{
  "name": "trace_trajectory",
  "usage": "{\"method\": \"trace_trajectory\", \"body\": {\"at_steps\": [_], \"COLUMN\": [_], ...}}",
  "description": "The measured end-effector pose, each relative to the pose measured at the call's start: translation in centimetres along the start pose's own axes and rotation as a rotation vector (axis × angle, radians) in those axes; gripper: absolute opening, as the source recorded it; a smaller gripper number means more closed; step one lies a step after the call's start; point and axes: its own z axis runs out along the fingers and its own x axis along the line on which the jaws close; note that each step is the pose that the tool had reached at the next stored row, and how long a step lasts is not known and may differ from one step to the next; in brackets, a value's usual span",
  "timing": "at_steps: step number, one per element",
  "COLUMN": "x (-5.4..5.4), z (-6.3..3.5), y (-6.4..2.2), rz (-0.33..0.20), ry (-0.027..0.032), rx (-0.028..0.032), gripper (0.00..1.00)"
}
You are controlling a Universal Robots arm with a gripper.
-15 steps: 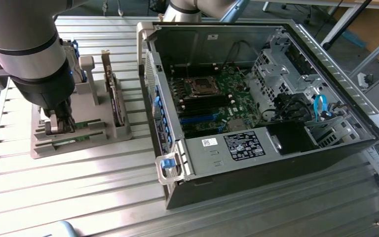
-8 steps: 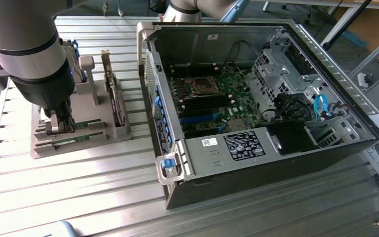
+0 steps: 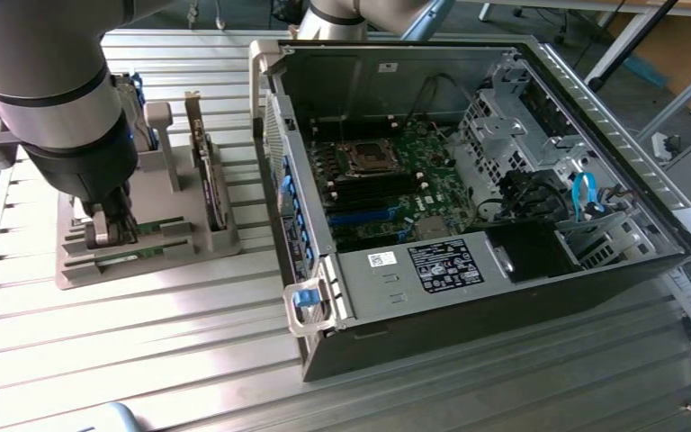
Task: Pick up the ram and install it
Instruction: 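Pick up the ram and move it above insertion slot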
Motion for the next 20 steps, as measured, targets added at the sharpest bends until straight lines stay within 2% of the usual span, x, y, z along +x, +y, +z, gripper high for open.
{"method": "trace_trajectory", "body": {"at_steps": [20], "x": [0.0], "z": [1.33], "y": [-0.01], "rz": [-0.001], "ry": [-0.0001], "rx": [0.0001], "gripper": [0.24]}}
